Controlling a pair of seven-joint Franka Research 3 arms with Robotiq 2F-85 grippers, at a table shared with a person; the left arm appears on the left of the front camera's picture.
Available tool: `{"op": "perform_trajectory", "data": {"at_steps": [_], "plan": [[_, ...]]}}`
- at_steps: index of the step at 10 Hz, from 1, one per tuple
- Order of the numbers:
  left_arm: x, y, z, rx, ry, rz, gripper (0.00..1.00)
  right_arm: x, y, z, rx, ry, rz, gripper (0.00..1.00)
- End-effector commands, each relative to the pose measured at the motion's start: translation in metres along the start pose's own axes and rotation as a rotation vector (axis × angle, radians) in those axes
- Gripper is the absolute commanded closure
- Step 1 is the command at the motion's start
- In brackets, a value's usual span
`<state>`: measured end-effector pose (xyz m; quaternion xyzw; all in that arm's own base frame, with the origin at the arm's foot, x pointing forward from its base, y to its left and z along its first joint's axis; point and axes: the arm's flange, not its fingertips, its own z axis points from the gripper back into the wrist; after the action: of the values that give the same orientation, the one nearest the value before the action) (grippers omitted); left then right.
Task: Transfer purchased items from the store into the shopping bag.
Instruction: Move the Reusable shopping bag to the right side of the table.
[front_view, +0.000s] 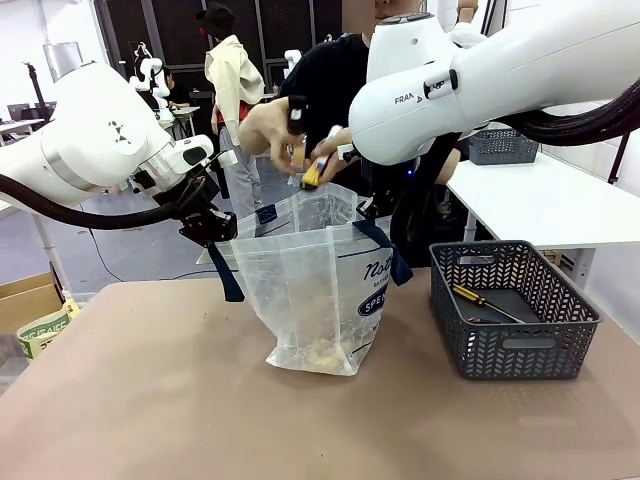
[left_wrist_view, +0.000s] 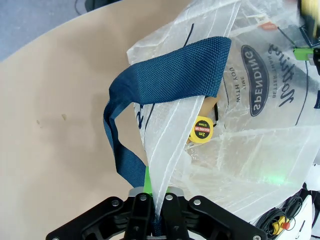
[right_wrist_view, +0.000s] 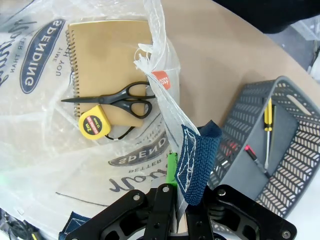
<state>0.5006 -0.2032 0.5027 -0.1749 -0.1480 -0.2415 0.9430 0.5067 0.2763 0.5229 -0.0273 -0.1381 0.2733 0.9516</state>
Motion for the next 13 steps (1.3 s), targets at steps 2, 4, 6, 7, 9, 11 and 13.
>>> {"op": "perform_trajectory", "data": {"at_steps": [2,4,6,7,9,11,13], "plan": [[0.0002,0.0010,0.0025,0.002,-0.004,0.001,1.00,-0.0005,-0.0010,-0.0008,0.000,0.001,-0.002,1.00],[0.0002,0.0010,0.0025,0.002,-0.004,0.001,1.00,-0.0005,-0.0010,-0.0008,0.000,0.001,-0.002,1.00],[0.0002,0.0010,0.0025,0.002,-0.004,0.001,1.00,-0.0005,-0.0010,-0.0008,0.000,0.001,-0.002,1.00],[0.0002,0.0010,0.0025,0.002,-0.004,0.001,1.00,-0.0005,-0.0010,-0.0008,0.000,0.001,-0.002,1.00],[0.0002,0.0010,0.0025,0.002,-0.004,0.001,1.00,-0.0005,-0.0010,-0.0008,0.000,0.001,-0.002,1.00],[0.0002,0.0010,0.0025,0.002,-0.004,0.001,1.00,-0.0005,-0.0010,-0.0008,0.000,0.001,-0.002,1.00],[0.0002,0.0010,0.0025,0.002,-0.004,0.001,1.00,-0.0005,-0.0010,-0.0008,0.000,0.001,-0.002,1.00]]}}
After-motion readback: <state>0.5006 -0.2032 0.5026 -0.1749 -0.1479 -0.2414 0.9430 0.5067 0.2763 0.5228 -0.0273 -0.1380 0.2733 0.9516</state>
